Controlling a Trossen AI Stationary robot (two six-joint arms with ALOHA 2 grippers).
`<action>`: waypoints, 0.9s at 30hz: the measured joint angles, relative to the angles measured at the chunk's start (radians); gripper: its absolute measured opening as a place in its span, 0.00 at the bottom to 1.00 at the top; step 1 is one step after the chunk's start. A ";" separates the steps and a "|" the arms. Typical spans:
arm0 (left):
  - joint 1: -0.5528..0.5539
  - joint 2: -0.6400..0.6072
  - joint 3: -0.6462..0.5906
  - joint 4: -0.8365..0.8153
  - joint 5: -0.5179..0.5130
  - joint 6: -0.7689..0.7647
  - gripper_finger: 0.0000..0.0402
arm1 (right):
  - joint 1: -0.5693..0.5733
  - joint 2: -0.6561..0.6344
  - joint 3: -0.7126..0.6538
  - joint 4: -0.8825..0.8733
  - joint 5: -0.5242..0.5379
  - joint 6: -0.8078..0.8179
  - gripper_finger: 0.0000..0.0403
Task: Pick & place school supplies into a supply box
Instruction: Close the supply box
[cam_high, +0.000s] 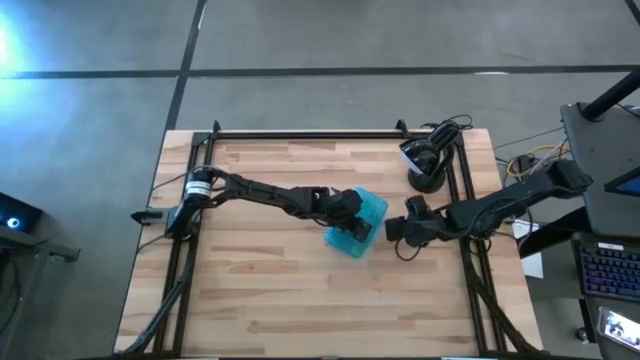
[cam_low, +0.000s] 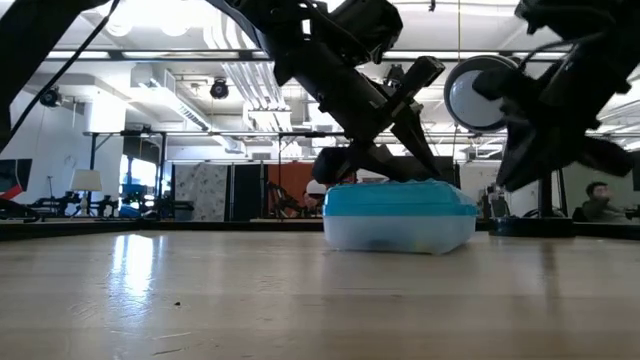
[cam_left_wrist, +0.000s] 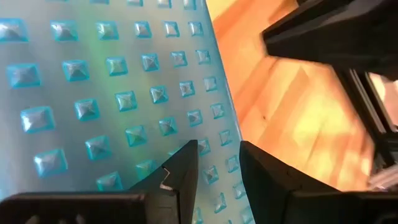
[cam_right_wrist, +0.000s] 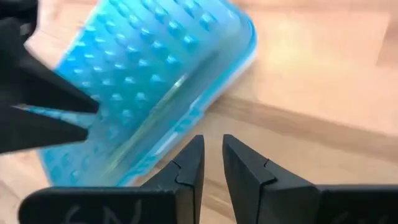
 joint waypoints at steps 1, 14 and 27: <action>0.000 -0.010 -0.001 -0.006 -0.017 0.004 0.26 | 0.002 -0.016 0.016 -0.037 0.010 -0.020 0.13; 0.009 -0.173 -0.002 -0.166 -0.343 0.168 0.26 | 0.007 0.016 0.026 -0.046 -0.008 -0.086 0.13; 0.075 -0.090 -0.011 -0.403 -0.318 0.124 0.26 | -0.063 0.235 0.033 0.103 -0.001 -0.134 0.13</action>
